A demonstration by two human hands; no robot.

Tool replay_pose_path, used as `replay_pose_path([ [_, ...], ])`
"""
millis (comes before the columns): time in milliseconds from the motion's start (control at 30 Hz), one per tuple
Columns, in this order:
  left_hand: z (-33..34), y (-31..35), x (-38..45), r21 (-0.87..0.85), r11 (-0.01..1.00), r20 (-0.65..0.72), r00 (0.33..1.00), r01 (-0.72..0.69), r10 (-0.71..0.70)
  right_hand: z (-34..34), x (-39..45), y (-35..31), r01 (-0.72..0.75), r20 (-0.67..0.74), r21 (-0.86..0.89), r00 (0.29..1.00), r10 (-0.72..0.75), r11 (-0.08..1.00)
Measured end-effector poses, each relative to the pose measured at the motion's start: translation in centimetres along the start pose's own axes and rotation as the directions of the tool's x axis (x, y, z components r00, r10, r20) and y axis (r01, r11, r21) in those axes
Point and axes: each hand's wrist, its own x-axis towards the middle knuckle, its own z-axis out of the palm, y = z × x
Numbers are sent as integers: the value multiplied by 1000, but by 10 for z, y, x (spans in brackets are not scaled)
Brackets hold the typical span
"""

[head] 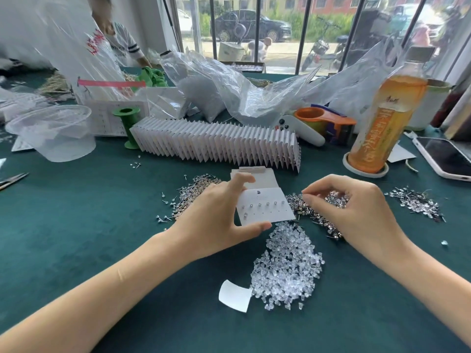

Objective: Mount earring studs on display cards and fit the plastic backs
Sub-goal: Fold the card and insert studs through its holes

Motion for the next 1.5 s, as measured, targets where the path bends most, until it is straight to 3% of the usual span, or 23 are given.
replay_pose_path([
  [367,3,16,-8,-99,990,39,994,-96,100,24,-18,-20,336,58,-21,941,-335,942],
  [933,0,19,-7,12,983,-52,982,-181,182,23,-15,-20,471,124,-98,880,-459,877],
  [1033,-1,17,-6,-7,989,-101,984,-146,145,19,-20,-25,355,-12,-55,934,-356,933],
  [1133,-1,16,-5,-17,995,-164,982,-96,92,16,-31,-38,31,-56,268,998,-17,963],
  [1200,-4,17,-4,-25,997,-215,974,-76,69,18,-35,-44,-251,136,525,968,211,813],
  [1300,-6,18,-3,-50,997,-259,965,-51,36,26,-36,-49,-519,376,612,855,358,597],
  [1400,-7,23,-5,-24,996,-320,945,-84,72,34,-33,-56,-580,432,680,811,394,448],
  [1500,-8,31,-9,-32,997,-324,944,-73,59,39,-31,-60,-577,428,714,808,405,396],
])
